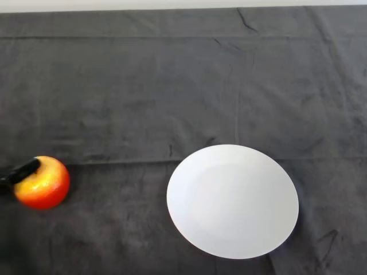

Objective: Move the apple to the plate

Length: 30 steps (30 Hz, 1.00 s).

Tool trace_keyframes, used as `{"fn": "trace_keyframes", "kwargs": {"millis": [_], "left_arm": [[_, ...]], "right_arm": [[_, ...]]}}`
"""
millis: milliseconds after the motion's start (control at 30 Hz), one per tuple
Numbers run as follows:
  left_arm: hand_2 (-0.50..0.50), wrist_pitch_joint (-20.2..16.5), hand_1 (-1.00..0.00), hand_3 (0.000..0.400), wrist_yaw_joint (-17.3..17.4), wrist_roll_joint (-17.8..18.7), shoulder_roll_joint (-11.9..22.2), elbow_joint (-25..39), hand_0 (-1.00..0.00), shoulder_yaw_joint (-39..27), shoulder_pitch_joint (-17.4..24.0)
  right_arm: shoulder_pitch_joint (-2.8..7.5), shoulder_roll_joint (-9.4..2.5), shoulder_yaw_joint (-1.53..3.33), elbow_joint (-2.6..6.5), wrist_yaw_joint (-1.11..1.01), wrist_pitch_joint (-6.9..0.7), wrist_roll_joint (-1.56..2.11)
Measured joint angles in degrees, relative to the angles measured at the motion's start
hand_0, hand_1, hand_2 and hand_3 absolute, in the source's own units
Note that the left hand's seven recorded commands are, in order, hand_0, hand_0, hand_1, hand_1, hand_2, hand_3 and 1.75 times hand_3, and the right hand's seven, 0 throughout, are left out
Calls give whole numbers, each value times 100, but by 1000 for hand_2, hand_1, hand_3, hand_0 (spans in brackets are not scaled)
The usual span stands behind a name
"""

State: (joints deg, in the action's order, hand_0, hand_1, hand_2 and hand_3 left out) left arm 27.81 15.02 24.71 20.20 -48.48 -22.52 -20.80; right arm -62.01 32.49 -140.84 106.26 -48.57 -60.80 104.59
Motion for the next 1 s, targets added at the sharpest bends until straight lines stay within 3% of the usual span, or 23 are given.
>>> {"fn": "trace_keyframes", "kwargs": {"millis": [267, 533, 900, 967, 1000], "left_arm": [[0, -257, 0, 0, 34, -187, -48, 513, 0, 678, 236], [0, -501, 0, 0, 215, -359, -77, 517, 0, 1294, 486], [0, -866, 0, 0, 401, -355, 15, 720, 0, 1541, 484], [22, -866, -43, 17, 407, -355, 16, 720, 0, 1556, 483], [65, -868, -129, 52, 407, -355, 18, 721, 0, 1562, 482]], "right_arm": [[0, 2, 0, -1, 0, 0, 0], [0, 0, 0, 0, 0, 0, 0], [0, 0, 0, 0, 0, 0, 0], [0, 0, 0, 0, 0, 0, 0], [0, 0, 0, 0, 0, 0, 0]]}}
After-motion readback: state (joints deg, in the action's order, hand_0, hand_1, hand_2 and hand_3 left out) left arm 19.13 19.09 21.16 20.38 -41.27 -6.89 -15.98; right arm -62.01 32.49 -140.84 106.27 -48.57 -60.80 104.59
